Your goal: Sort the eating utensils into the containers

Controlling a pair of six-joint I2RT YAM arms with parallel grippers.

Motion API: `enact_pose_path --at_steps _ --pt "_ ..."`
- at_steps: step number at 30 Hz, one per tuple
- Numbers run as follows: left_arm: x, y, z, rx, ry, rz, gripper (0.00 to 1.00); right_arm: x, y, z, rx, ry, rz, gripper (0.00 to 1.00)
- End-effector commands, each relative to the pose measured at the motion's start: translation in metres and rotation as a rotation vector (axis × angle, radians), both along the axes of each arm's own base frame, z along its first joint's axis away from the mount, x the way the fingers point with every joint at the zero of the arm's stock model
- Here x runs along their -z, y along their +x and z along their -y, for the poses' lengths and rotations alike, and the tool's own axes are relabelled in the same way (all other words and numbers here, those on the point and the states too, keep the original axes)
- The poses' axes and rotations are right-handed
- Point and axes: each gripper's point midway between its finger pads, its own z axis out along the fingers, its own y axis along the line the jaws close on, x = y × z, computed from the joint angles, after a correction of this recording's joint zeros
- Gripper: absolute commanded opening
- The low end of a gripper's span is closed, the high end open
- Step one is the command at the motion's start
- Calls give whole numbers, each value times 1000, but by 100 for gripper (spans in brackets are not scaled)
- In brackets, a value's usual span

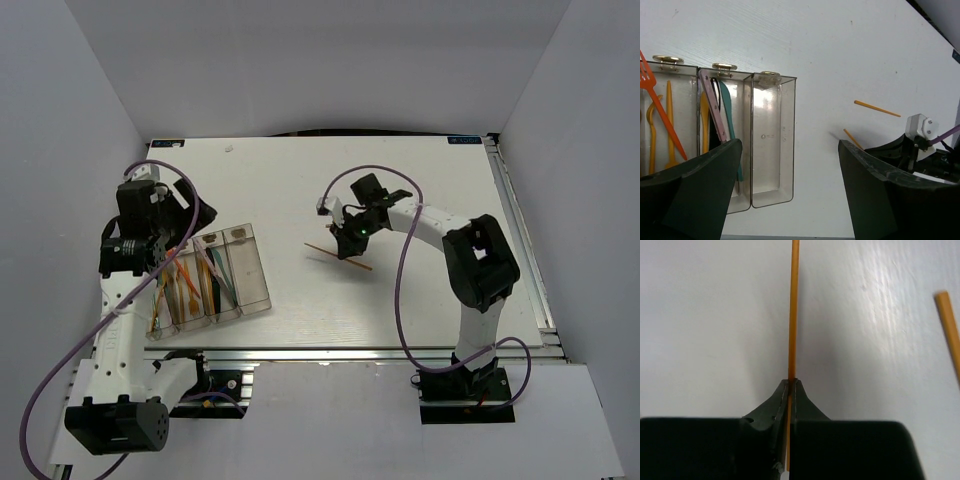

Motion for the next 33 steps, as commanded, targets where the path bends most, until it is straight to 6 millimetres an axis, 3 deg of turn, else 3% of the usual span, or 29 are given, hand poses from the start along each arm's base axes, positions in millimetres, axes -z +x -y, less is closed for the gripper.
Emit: enact_pose_path --at_steps 1,7,12,18,25,29,33 --pt "-21 -1 4 -4 -38 73 89 -84 -30 -57 -4 262 -203 0" --pt "-29 -6 13 13 -95 93 89 -123 -58 -126 102 393 -549 0" --pt "-30 -20 16 8 -118 110 89 -125 -50 -172 346 443 -658 0" --pt "-23 -33 14 -13 -115 94 89 -132 -48 -233 417 513 -707 0" --pt "-20 -35 12 -23 -102 80 90 -92 -36 -247 522 480 -701 0" --pt "-19 -33 11 -26 -98 74 90 -85 -29 -251 535 484 -670 15" --pt "-19 -31 10 -27 -98 70 90 -86 -24 -257 521 509 -641 24"
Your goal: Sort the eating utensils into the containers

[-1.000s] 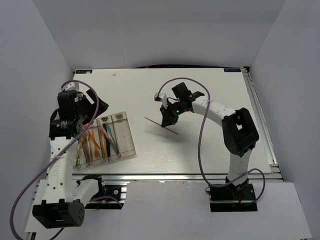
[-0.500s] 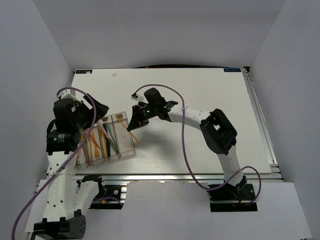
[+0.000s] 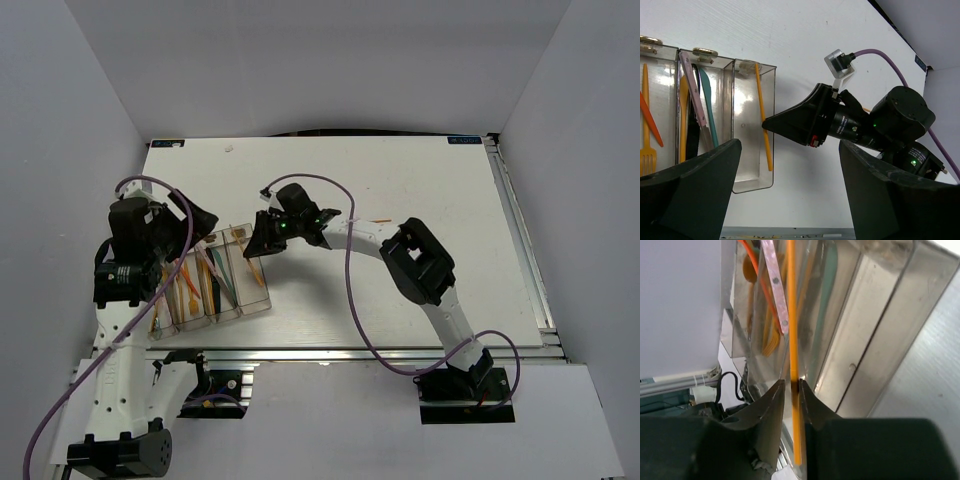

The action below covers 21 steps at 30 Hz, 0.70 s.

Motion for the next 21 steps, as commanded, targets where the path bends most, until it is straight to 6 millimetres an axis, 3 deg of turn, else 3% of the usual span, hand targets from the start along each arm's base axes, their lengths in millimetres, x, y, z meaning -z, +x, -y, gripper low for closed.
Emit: enact_pose_path --at_steps 1,4,10,13,15,16,17,18,19,20,21 --pt "-1 0 -3 -12 8 -3 90 -31 17 -17 14 92 95 25" --pt "-2 2 -3 -13 8 -5 90 -37 16 -18 -2 106 116 33" --pt "-5 4 -4 -13 11 0 90 -53 16 -15 -39 135 163 36" --pt "-11 5 -5 -11 21 13 90 -71 25 -6 -75 145 271 36" --pt "-10 4 -6 -15 26 13 91 -89 48 10 -172 143 557 43" --pt "-9 4 -6 -17 24 10 91 -85 38 23 -289 143 583 49" --pt "-7 4 -5 -16 18 8 91 -88 61 44 -386 150 777 50" --pt "-3 4 -5 -15 17 2 91 -86 66 60 -451 149 825 53" --pt "-1 4 -4 -12 12 0 91 -69 73 94 -494 90 775 64" --pt "0 4 -3 -8 8 3 91 -56 85 111 -597 51 927 67" --pt "0 5 -2 -8 4 8 91 -56 99 126 -632 -8 990 70"
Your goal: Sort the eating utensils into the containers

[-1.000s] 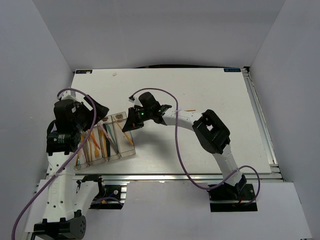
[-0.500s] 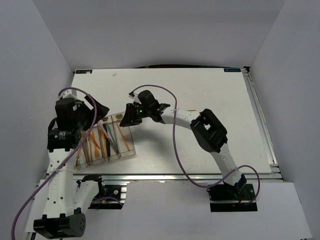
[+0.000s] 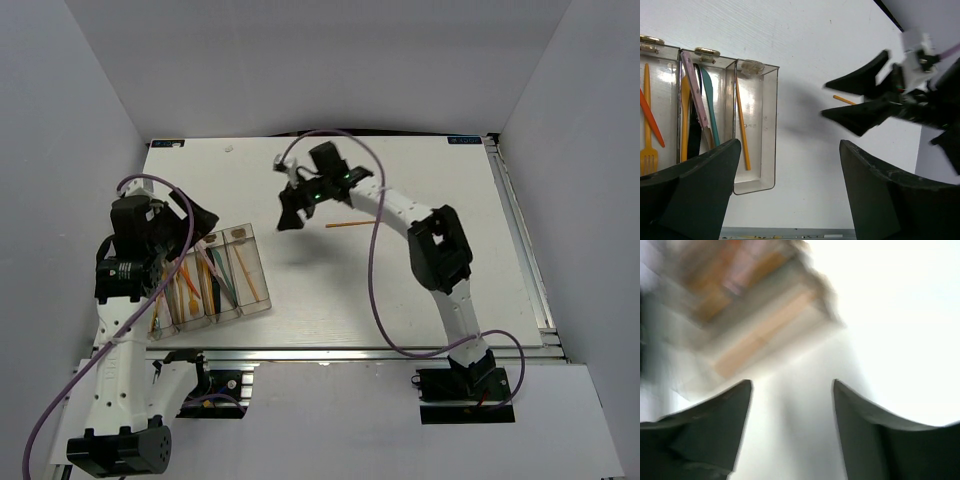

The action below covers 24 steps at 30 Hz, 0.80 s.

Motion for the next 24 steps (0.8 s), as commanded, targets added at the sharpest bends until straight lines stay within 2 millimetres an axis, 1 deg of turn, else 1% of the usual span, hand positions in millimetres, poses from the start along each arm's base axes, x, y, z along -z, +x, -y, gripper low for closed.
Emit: enact_pose_path --at_steps 1,2,3,4,5,7,9,10,13,15,16,17,18,19,20,24 --pt "0 0 0 -2 -2 20 91 -11 47 89 -238 -139 438 75" --pt "0 0 0 3 -3 22 91 8 48 119 -271 -233 425 77" --pt "2 1 0 6 -1 21 91 23 55 136 -336 -299 511 79" --pt "5 1 0 6 -1 15 91 35 64 155 -344 -387 542 81" --pt "6 1 1 9 -2 11 91 41 70 175 -352 -419 553 82" --pt "9 3 2 17 -3 8 91 52 78 203 -371 -434 560 82" --pt "11 4 3 25 -6 6 91 61 75 214 -421 -429 544 82" --pt "11 5 3 27 -6 6 91 62 79 218 -429 -440 555 82" --pt "14 5 4 28 -12 1 91 77 79 225 -444 -460 535 82" --pt "16 5 5 31 -14 1 91 83 76 226 -445 -458 526 82" --pt "17 4 5 29 -17 -1 91 86 80 225 -436 -459 537 81" --pt "17 3 5 28 -19 -1 91 94 78 226 -427 -470 517 81" --pt "21 2 5 25 -22 -9 91 98 81 227 -412 -484 515 81" --pt "19 0 5 24 -22 -2 91 101 89 227 -389 -502 536 80" --pt "20 -1 5 22 -23 -1 91 107 90 229 -368 -515 517 80" --pt "19 -2 5 22 -19 6 91 113 101 228 -327 -533 532 78"
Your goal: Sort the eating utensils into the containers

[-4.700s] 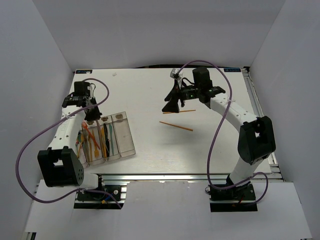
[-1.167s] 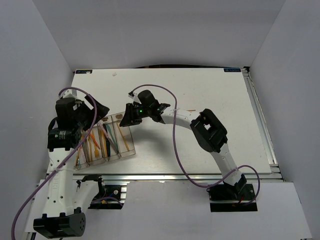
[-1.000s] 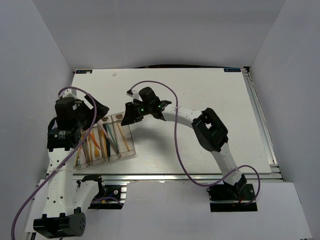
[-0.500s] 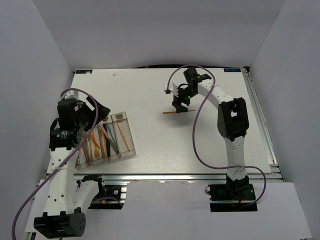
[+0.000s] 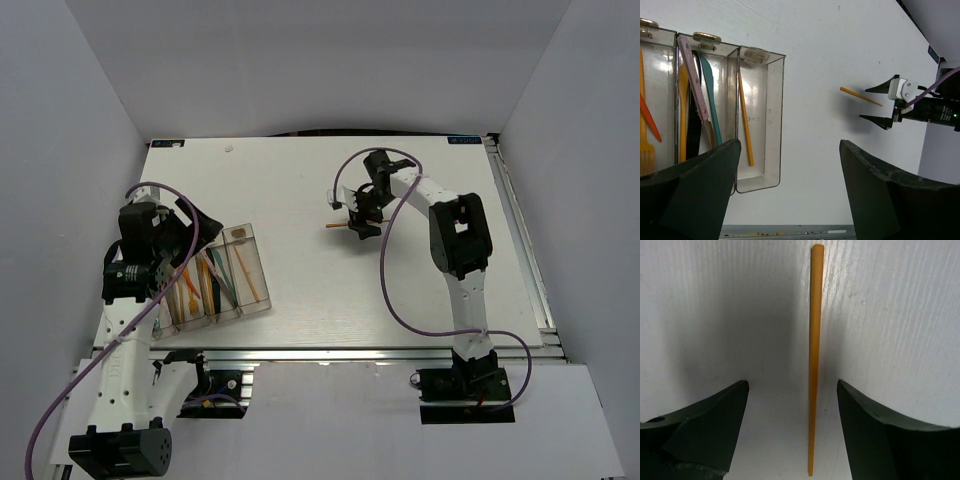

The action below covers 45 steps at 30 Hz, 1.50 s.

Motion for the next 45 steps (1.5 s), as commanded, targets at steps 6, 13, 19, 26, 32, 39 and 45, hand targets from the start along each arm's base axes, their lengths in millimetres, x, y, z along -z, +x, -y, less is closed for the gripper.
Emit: enact_pose_path --at_steps 6,13,19,26,32,39,45 --pt "-11 1 0 5 -1 43 91 16 17 0 69 -11 15 71" --pt "-12 2 -1 2 2 45 91 36 -10 12 68 -63 -87 14" --pt "-15 1 -1 3 8 56 91 32 -25 8 116 -40 -169 0" --pt "-23 1 -2 -4 12 77 91 -49 -60 -55 224 255 -344 0" --pt "-23 -1 -2 -7 14 81 91 -108 -144 -141 279 430 -726 0" --pt "-29 -7 -4 -21 19 93 91 -149 -170 -238 433 565 -850 0" --pt "-29 -15 -5 -32 15 88 91 -138 -162 -271 717 571 -963 0"
